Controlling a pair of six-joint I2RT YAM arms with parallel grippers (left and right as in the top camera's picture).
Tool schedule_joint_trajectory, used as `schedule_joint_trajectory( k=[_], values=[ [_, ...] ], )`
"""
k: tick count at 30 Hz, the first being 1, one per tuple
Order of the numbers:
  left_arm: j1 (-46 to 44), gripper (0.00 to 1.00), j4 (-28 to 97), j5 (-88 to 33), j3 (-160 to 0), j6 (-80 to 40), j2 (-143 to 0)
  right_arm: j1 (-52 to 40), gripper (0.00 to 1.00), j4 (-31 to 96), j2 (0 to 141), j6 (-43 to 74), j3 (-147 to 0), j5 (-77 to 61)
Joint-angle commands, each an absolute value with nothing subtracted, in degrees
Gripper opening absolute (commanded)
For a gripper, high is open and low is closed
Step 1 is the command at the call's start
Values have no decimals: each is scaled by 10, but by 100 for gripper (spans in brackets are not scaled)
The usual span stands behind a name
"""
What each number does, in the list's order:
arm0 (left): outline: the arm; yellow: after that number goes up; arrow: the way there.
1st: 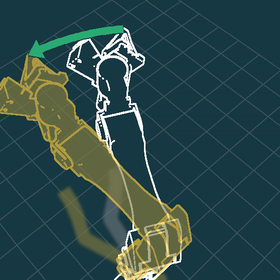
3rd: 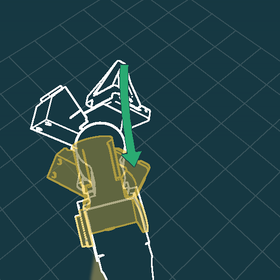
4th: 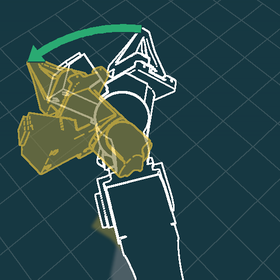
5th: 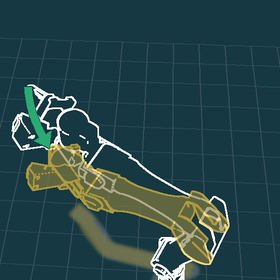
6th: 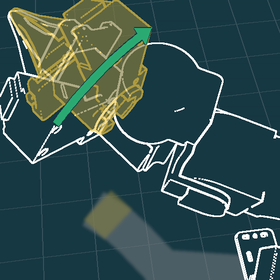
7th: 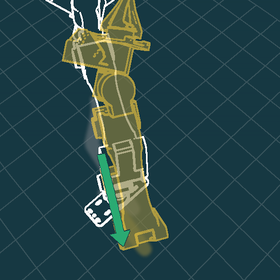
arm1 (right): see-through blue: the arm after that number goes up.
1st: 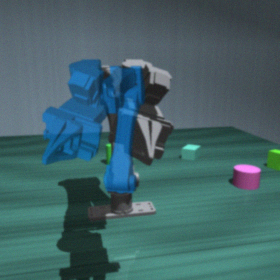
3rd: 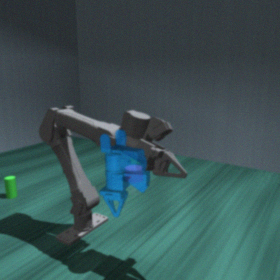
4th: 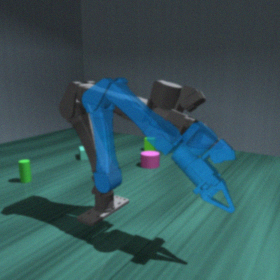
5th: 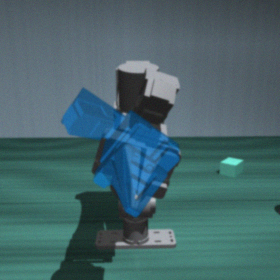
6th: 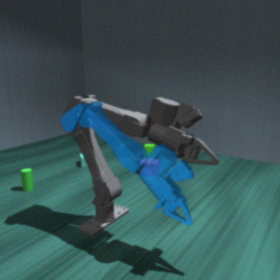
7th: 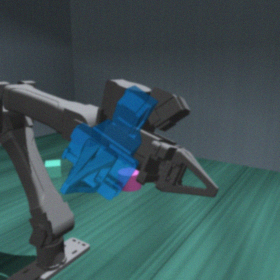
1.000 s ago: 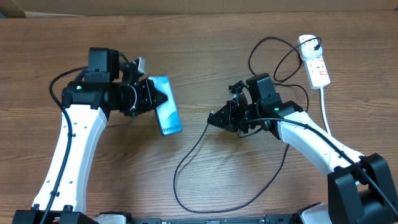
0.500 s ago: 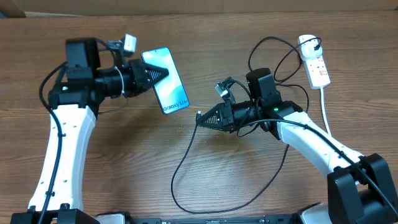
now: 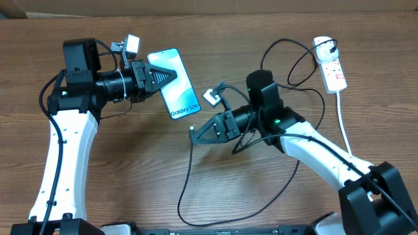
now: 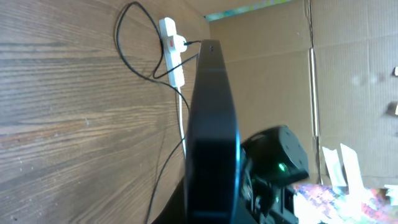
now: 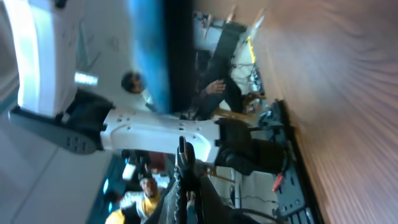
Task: Plug charger to phone and switch on socket
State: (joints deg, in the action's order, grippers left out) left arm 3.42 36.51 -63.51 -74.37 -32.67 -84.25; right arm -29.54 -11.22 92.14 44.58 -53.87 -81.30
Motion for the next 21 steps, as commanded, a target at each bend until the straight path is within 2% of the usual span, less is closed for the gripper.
schedule_joint_trajectory(
  k=[1, 11, 17, 21],
  values=[
    [34, 4, 364, -666, -747, -334, -837, -307, 4, -156, 908, 531, -537, -832],
    [42, 4, 366, -622, -747, -298, -837, -307, 4, -153, 908, 535, -537, -800],
    [60, 4, 373, -549, -747, -287, -837, -305, 4, -71, 908, 496, -537, -729],
    [81, 4, 389, -512, -747, -287, -837, -301, 4, 18, 908, 477, -537, -625]
  ],
)
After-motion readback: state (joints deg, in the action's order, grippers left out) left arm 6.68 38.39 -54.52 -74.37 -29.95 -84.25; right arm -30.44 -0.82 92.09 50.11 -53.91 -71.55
